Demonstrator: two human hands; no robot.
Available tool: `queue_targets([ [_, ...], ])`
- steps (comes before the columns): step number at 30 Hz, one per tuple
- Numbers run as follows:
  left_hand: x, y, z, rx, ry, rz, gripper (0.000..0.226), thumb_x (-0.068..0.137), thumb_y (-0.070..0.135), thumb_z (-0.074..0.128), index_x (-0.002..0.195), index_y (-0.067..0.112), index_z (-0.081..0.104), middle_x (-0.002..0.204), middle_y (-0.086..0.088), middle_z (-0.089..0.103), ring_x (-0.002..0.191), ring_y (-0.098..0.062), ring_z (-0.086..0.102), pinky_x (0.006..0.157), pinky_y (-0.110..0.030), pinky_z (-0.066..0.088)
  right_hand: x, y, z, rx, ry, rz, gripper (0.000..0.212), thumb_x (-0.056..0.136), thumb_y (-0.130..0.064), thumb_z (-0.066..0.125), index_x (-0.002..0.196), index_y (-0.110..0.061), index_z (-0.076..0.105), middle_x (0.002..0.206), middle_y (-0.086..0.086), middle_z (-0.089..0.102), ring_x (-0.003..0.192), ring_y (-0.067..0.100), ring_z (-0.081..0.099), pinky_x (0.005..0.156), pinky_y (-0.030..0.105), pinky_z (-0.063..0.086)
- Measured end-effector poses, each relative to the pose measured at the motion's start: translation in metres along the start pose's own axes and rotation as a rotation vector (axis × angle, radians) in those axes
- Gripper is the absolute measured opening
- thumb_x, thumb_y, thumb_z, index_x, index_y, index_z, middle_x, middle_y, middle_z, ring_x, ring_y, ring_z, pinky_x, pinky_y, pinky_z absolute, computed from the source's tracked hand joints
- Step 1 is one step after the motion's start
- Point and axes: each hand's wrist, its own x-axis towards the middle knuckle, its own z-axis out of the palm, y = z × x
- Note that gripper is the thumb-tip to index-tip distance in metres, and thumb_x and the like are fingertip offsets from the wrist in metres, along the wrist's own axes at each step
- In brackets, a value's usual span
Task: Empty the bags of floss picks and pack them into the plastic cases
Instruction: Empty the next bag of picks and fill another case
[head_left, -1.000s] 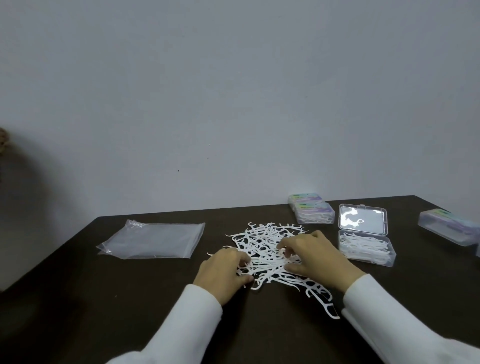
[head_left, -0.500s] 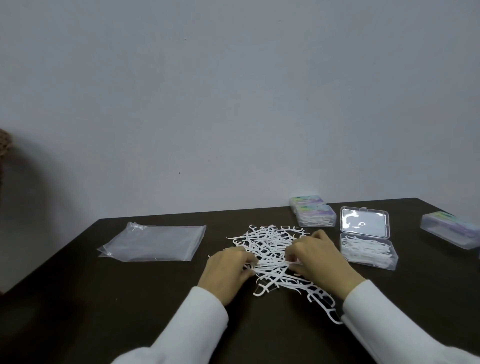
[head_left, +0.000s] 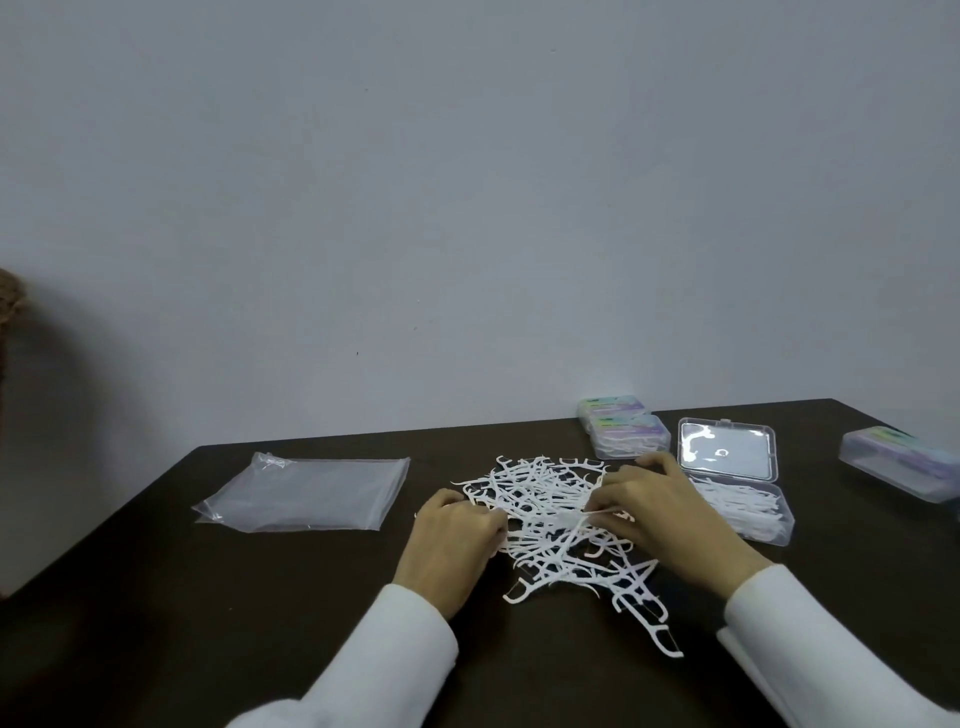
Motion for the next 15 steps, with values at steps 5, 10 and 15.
queue_targets([
  [5, 0.002, 0.003, -0.003, 0.012, 0.169, -0.002, 0.025, 0.054, 0.022, 0.09, 0.064, 0.027, 0.067, 0.055, 0.012, 0.062, 0.048, -0.007, 0.055, 0.071, -0.017, 0.042, -0.009, 0.016, 0.0, 0.103, 0.11, 0.071, 0.027, 0.09, -0.047, 0.047, 0.102, -0.032, 0.065, 0.095, -0.022, 0.058, 0.1, 0.001, 0.054, 0.098, 0.024, 0.017],
  [10, 0.01, 0.016, -0.011, -0.077, 0.367, -0.025, 0.022, 0.053, 0.023, 0.091, 0.065, 0.026, 0.072, 0.054, 0.013, 0.064, 0.047, -0.007, 0.056, 0.069, -0.015, 0.036, -0.013, 0.033, -0.001, 0.254, 0.203, 0.189, 0.025, 0.084, -0.05, 0.053, 0.093, -0.032, 0.069, 0.083, -0.028, 0.055, 0.082, -0.003, 0.054, 0.101, 0.036, 0.03],
  [15, 0.021, 0.029, -0.007, -0.169, 0.439, -0.056, 0.021, 0.056, 0.024, 0.089, 0.071, 0.025, 0.074, 0.059, 0.014, 0.067, 0.051, -0.007, 0.057, 0.068, -0.015, 0.037, -0.022, 0.05, -0.004, 0.443, 0.24, 0.29, 0.015, 0.08, -0.049, 0.056, 0.087, -0.039, 0.066, 0.084, -0.023, 0.063, 0.088, 0.006, 0.06, 0.095, 0.047, 0.041],
])
